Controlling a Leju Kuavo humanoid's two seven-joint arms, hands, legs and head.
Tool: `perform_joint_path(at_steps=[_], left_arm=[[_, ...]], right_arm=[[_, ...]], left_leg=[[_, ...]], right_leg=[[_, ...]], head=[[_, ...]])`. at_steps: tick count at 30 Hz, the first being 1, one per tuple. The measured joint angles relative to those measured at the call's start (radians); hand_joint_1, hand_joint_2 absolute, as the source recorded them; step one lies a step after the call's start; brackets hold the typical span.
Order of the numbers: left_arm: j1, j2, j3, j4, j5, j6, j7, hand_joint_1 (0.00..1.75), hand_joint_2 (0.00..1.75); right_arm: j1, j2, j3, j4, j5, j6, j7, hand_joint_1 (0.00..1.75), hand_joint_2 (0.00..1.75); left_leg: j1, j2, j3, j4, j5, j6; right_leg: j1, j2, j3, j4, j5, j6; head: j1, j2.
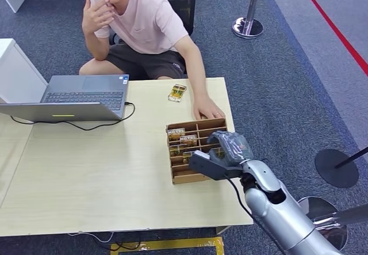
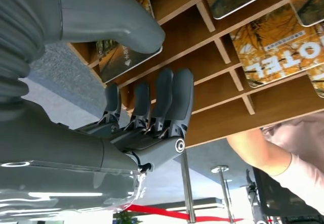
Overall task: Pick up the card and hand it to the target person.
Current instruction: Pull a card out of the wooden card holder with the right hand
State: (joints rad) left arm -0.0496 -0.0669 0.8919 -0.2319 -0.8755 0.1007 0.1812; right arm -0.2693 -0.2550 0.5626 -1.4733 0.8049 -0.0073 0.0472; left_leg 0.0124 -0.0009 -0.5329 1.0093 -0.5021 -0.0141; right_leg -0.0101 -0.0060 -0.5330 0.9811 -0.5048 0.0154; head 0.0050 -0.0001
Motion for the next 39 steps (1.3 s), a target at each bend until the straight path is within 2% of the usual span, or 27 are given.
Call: perform_joint_path(at_steps=[29,33,39], left_arm=[[0.0,-0.001,0.013,0.0,-0.008,0.0,0.0,0.0,0.0],[0.0,-0.001,0.014,0.0,-0.017,-0.001,0.0,0.0,0.0],[0.0,-0.001,0.015,0.0,-0.022,-0.009,-0.006,0.0,0.0]], right_arm=[[0.017,-0.053,0.013,-0.02,-0.009,-0.035,0.023,1.0,1.75],[0.035,-0.064,0.012,-0.039,-0.005,-0.039,0.028,1.17,1.75],[0.083,-0.07,0.011,-0.077,0.027,-0.043,0.037,0.94,1.75]], left_leg=[[0.0,0.0,0.0,0.0,0.0,0.0],[0.0,0.0,0.0,0.0,0.0,0.0],[0.0,0.0,0.0,0.0,0.0,0.0]], right_leg=[[0.0,0.0,0.0,0.0,0.0,0.0],[0.0,0.0,0.0,0.0,0.0,0.0],[0.0,0.0,0.0,0.0,0.0,0.0]], head=[[0.0,0.0],[0.0,0.0],[0.0,0.0]])
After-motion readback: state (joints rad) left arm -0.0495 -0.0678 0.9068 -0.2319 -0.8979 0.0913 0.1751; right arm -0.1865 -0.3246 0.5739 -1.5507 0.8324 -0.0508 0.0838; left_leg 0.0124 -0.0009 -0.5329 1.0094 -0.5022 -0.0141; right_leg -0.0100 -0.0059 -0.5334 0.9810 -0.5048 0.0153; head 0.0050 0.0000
